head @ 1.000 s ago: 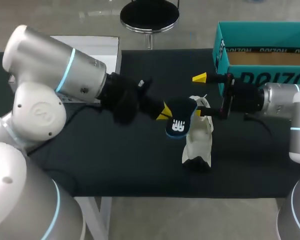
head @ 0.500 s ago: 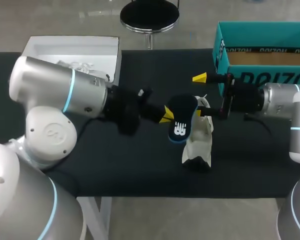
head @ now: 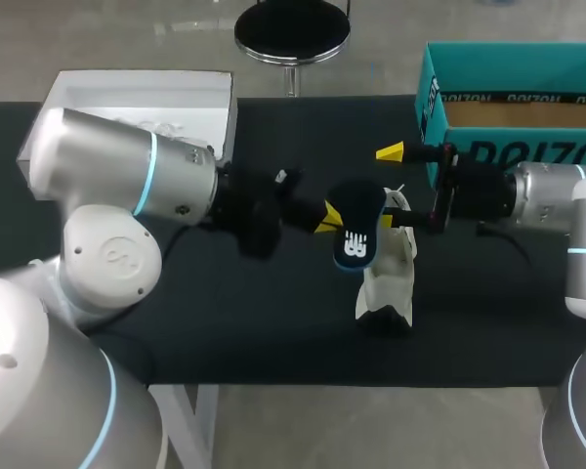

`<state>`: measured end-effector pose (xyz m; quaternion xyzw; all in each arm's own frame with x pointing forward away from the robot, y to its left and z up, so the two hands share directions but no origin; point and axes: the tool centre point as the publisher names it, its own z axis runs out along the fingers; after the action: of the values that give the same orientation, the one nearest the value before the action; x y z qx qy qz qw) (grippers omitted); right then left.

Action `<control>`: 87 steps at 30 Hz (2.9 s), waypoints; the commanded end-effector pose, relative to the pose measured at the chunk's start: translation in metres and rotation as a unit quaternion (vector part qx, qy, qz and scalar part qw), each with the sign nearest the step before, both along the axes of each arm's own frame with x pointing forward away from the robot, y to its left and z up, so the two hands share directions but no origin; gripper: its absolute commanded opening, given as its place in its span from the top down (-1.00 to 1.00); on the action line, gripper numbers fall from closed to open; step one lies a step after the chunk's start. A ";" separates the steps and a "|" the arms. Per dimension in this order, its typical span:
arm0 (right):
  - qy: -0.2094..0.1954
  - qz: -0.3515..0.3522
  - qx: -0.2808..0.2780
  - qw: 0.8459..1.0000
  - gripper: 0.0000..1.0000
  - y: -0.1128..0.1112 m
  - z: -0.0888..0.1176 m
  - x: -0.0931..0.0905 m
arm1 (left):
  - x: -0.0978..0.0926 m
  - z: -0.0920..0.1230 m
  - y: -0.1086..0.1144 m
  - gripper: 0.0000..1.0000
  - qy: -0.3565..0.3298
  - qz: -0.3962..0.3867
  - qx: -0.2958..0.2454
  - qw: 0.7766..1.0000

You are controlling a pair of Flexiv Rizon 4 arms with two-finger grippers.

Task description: Take the shoe out of the shoebox, open the shoe tongue, remove and reinsert the insole, then place the shoe into the shoebox

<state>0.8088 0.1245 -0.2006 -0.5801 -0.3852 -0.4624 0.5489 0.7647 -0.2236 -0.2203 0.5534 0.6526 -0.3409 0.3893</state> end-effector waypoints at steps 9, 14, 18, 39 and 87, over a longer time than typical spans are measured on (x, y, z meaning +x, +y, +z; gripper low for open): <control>0.001 0.000 -0.001 1.000 -1.00 0.001 0.000 0.000 | 0.009 -0.002 -0.024 1.00 -0.016 -0.008 -0.004 1.000; 0.001 0.000 -0.001 1.000 0.75 0.001 0.000 0.000 | 0.006 0.001 -0.029 1.00 -0.022 -0.015 -0.007 1.000; 0.001 0.000 -0.001 1.000 1.00 0.001 0.000 0.000 | 0.009 0.001 -0.034 1.00 -0.023 -0.013 -0.008 1.000; 0.001 0.000 -0.001 1.000 1.00 0.001 0.000 0.000 | 0.010 0.003 -0.038 -1.00 0.019 0.074 0.051 0.996; 0.001 0.000 -0.001 1.000 1.00 0.001 0.000 0.000 | 0.060 0.081 0.016 -1.00 0.124 0.115 0.278 0.946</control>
<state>0.8091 0.1249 -0.2008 -0.5802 -0.3850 -0.4622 0.5491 0.8238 -0.1907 -0.1433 0.4752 0.8444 -0.1895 0.1588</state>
